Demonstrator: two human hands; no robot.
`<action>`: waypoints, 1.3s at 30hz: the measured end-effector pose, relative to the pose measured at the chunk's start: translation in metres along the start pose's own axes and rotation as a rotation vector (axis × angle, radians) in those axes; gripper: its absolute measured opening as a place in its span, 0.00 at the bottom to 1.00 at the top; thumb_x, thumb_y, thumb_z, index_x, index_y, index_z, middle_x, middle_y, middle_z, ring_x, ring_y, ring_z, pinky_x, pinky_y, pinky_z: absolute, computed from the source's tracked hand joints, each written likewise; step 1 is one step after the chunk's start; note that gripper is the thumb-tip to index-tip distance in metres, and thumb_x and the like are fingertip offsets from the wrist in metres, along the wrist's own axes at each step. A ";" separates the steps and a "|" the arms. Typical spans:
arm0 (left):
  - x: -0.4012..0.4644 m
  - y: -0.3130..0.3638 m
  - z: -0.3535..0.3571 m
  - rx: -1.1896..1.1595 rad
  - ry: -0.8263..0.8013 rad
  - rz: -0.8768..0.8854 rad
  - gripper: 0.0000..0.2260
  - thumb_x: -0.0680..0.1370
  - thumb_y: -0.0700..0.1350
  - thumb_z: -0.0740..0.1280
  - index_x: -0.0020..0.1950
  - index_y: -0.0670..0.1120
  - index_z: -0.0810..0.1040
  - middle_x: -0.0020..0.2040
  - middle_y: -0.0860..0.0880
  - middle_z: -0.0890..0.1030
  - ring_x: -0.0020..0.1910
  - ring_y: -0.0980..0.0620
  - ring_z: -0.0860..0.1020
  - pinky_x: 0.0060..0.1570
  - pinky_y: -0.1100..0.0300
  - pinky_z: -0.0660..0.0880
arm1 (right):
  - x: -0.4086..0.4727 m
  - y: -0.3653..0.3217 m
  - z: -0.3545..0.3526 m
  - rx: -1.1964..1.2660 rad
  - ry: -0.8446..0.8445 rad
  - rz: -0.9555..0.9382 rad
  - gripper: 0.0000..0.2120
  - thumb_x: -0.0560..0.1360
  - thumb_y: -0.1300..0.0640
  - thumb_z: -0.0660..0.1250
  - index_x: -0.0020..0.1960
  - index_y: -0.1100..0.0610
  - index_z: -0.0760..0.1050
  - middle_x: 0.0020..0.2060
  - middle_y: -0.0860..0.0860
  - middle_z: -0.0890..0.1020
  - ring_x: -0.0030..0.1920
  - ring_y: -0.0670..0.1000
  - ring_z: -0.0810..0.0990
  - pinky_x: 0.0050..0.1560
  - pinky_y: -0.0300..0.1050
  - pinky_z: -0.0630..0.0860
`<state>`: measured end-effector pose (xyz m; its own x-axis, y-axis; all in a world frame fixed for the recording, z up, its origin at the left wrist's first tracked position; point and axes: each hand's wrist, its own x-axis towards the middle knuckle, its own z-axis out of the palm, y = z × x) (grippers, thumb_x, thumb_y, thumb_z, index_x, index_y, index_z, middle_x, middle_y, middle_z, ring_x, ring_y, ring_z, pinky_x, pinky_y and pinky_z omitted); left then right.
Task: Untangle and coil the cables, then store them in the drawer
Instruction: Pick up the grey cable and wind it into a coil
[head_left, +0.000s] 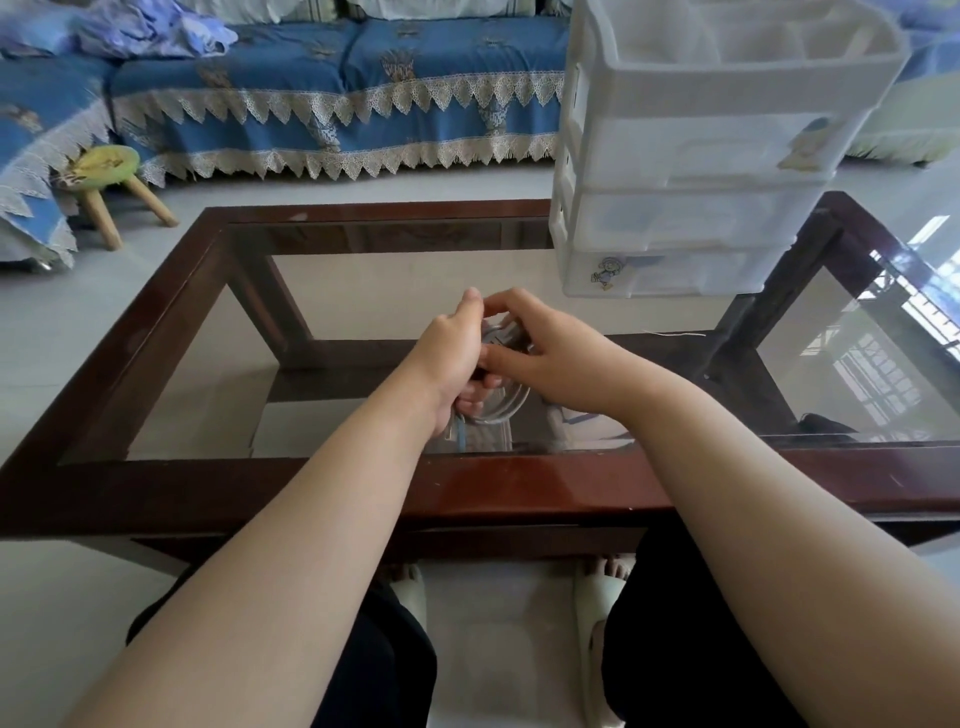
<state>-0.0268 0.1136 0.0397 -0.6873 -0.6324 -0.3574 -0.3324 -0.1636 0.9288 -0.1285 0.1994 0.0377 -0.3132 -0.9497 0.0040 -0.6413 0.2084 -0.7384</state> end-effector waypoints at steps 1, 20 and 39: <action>0.000 0.000 -0.001 -0.036 -0.004 -0.012 0.24 0.84 0.56 0.48 0.40 0.42 0.72 0.25 0.46 0.68 0.19 0.55 0.61 0.25 0.62 0.57 | 0.001 0.000 0.001 -0.034 0.007 0.004 0.18 0.77 0.45 0.64 0.64 0.48 0.66 0.41 0.40 0.79 0.38 0.35 0.77 0.38 0.31 0.70; 0.012 -0.010 0.037 -0.094 0.176 0.115 0.08 0.83 0.44 0.54 0.54 0.45 0.72 0.41 0.46 0.74 0.31 0.53 0.70 0.28 0.59 0.68 | 0.006 0.017 0.023 0.364 0.703 0.090 0.15 0.77 0.52 0.65 0.32 0.54 0.70 0.24 0.44 0.72 0.27 0.42 0.69 0.30 0.37 0.67; 0.013 -0.001 0.046 -0.401 -0.401 0.078 0.17 0.85 0.49 0.51 0.51 0.39 0.72 0.32 0.48 0.69 0.35 0.51 0.72 0.41 0.61 0.77 | 0.005 0.035 -0.009 0.662 0.839 0.215 0.18 0.79 0.51 0.62 0.32 0.55 0.65 0.21 0.47 0.70 0.22 0.53 0.74 0.23 0.38 0.65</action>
<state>-0.0649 0.1405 0.0294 -0.9172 -0.3305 -0.2224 -0.0532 -0.4516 0.8906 -0.1589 0.2042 0.0175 -0.9132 -0.3939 0.1045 -0.0902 -0.0548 -0.9944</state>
